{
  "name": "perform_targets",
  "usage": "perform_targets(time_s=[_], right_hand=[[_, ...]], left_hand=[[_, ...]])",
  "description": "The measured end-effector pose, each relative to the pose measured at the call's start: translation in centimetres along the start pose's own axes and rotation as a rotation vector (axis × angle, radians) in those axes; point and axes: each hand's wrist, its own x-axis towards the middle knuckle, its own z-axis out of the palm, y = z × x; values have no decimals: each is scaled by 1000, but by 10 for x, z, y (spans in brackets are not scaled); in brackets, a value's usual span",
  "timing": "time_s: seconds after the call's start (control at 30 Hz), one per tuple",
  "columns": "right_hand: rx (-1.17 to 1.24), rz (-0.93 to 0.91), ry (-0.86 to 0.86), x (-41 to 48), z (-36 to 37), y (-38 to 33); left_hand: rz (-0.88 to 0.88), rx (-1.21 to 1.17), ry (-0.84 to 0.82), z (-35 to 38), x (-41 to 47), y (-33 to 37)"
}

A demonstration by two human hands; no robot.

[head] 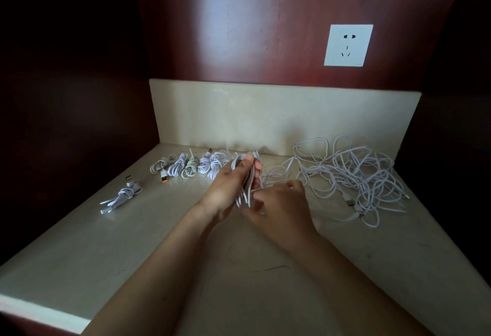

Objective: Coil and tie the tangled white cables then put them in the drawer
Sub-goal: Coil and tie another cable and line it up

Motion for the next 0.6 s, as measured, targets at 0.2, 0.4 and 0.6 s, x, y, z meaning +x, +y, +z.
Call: perform_targets(time_s=[0.2, 0.4, 0.6], right_hand=[[-158, -36, -93, 7, -12, 13], [213, 148, -164, 4, -23, 24], [1226, 700, -80, 18, -30, 12]], left_hand=[[57, 108, 80, -12, 1, 7], [30, 312, -72, -9, -6, 5], [-85, 377, -262, -2, -13, 5]])
